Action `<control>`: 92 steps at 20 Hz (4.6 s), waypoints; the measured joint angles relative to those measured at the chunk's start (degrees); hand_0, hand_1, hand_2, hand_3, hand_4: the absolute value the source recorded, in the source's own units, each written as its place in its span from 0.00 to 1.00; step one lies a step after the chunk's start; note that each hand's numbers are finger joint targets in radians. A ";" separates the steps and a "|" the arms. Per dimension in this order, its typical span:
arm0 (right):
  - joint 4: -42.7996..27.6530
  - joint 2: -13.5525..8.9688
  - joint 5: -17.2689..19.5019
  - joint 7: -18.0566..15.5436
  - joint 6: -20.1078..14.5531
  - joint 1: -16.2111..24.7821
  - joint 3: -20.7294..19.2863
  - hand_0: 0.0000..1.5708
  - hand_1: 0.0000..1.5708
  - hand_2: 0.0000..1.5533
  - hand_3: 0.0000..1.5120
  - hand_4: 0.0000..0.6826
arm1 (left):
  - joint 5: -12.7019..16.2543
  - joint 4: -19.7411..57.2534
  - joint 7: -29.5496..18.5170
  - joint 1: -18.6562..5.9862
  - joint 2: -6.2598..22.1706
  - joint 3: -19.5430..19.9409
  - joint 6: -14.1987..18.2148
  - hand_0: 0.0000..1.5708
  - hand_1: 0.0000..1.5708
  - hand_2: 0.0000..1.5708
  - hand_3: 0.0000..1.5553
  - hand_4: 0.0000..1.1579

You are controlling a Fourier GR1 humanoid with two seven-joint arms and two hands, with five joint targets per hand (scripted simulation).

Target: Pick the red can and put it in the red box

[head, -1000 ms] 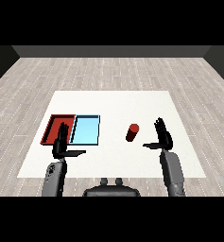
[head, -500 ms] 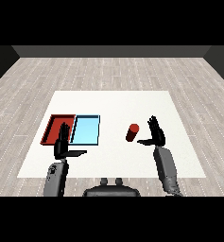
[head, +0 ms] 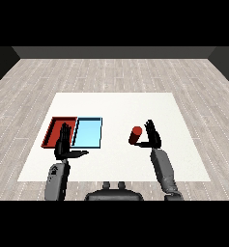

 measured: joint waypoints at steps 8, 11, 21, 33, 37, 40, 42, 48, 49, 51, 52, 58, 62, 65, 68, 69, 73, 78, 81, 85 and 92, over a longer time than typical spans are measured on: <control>8.46 0.30 -1.30 -4.15 0.84 -3.27 -0.92 0.00 0.00 0.00 0.00 0.00 | -0.40 -1.91 -0.54 3.16 -0.32 -1.16 -0.21 0.00 0.00 0.00 0.00 0.00; 8.41 0.57 -1.58 -4.00 0.40 -3.64 -0.50 0.00 0.00 0.00 0.00 0.00 | 0.06 -2.47 0.49 2.55 -0.07 -0.84 -0.24 0.00 0.00 0.00 0.00 0.00; 17.85 -0.18 -2.51 -6.84 1.09 -9.11 -1.71 0.00 0.00 0.00 0.00 0.00 | 1.05 -1.34 -0.67 2.17 0.25 0.19 -0.94 0.00 0.00 0.00 0.00 0.00; 17.85 0.22 -2.54 -6.32 0.12 -9.51 -0.48 0.00 0.00 0.00 0.00 0.00 | 0.26 -2.79 0.38 2.40 -0.59 -1.02 0.13 0.00 0.00 0.00 0.00 0.00; 22.39 1.13 -2.16 -8.05 -1.22 -12.50 -0.89 0.00 0.00 0.00 0.00 0.00 | 0.60 -2.27 0.52 1.78 0.19 -0.34 -0.36 0.00 0.00 0.00 0.00 0.00; 21.86 1.10 -2.20 -7.55 -1.38 -12.23 -0.59 0.00 0.00 0.00 0.00 0.00 | 0.90 -1.95 -0.59 2.48 0.27 -0.03 -0.79 0.00 0.00 0.00 0.00 0.00; 22.91 1.08 -2.19 -7.55 -1.60 -13.13 -0.72 0.00 0.00 0.00 0.00 0.00 | 0.50 -1.76 -0.33 1.59 0.34 0.31 0.02 0.00 0.00 0.00 0.00 0.00; 23.56 1.32 -1.88 -7.44 -2.31 -14.01 -0.37 0.00 0.00 0.00 0.00 0.00 | 0.89 -1.78 0.97 0.46 0.47 0.49 0.14 0.00 0.00 0.00 0.00 0.00; 23.67 1.35 -1.89 -6.94 -2.37 -14.55 -0.32 0.00 0.00 0.00 0.00 0.00 | 0.91 -2.20 0.70 1.32 0.30 0.23 -0.05 0.00 0.00 0.00 0.00 0.00; 24.68 1.12 -1.62 -7.47 -2.14 -14.87 -0.28 0.00 0.00 0.00 0.00 0.00 | 1.16 -2.47 0.59 1.78 0.42 0.29 -0.44 0.00 0.00 0.00 0.00 0.00; 26.29 1.02 -1.53 -8.26 -2.08 -15.79 -0.59 0.00 0.00 0.00 0.00 0.00 | 1.34 -1.74 -0.26 1.97 0.59 0.60 -0.84 0.00 0.00 0.00 0.00 0.00; 27.34 0.36 -1.76 -6.10 -4.24 -17.45 -1.33 0.94 0.94 0.94 0.95 0.96 | 1.31 -2.27 -0.26 2.52 0.75 0.77 -0.89 0.00 0.00 0.00 0.00 0.00; 24.62 1.45 -0.55 -4.62 -8.18 -16.29 -0.09 0.95 0.95 0.94 0.95 0.98 | 1.33 -1.98 -0.38 2.18 0.89 0.86 -1.06 0.00 0.00 0.00 0.00 0.00; 24.27 1.28 0.51 -4.92 -9.83 -16.71 0.43 0.94 0.94 0.94 0.95 0.97 | 1.14 -2.98 0.77 1.88 1.29 1.12 -0.63 0.00 0.00 0.00 0.00 0.00; 24.28 0.78 1.85 -5.46 -10.86 -16.74 1.11 0.93 0.93 0.93 0.94 0.94 | 0.22 -2.76 0.60 1.39 0.86 0.44 -0.06 0.00 0.00 0.00 0.00 0.00; 22.33 0.91 2.13 -4.65 -11.26 -15.87 1.71 0.93 0.93 0.93 0.94 0.95 | -0.23 -1.68 0.14 0.91 0.61 0.21 0.17 0.00 0.00 0.00 0.00 0.00; 18.54 1.23 3.18 -5.02 -12.34 -13.32 2.94 0.93 0.93 0.93 0.93 0.97 | 0.18 -3.21 0.28 2.66 0.71 -0.14 -0.67 0.00 0.00 0.00 0.00 0.00; 14.03 1.83 3.16 -4.15 -12.62 -12.99 3.62 0.91 0.91 0.93 0.93 0.96 | -0.83 -1.29 0.64 1.07 0.02 -1.36 -0.37 0.00 0.00 0.00 0.00 0.00; 10.77 1.96 3.31 -3.50 -12.88 -12.52 4.18 0.92 0.92 0.93 0.93 0.95 | -2.74 -1.60 1.39 1.15 -0.46 -3.10 0.37 0.00 0.00 0.00 0.00 0.00; 5.20 2.60 2.72 -1.43 -13.80 -11.22 5.76 0.91 0.91 0.93 0.94 0.96 | -3.42 -1.41 3.41 -0.14 -1.41 -5.92 0.68 0.00 0.00 0.00 0.00 0.00; -3.64 3.12 1.91 2.63 -15.15 -8.89 7.85 0.90 0.90 0.92 0.94 0.96 | -2.47 1.49 7.27 -5.02 -2.04 -13.22 4.52 0.00 0.00 0.00 0.00 0.00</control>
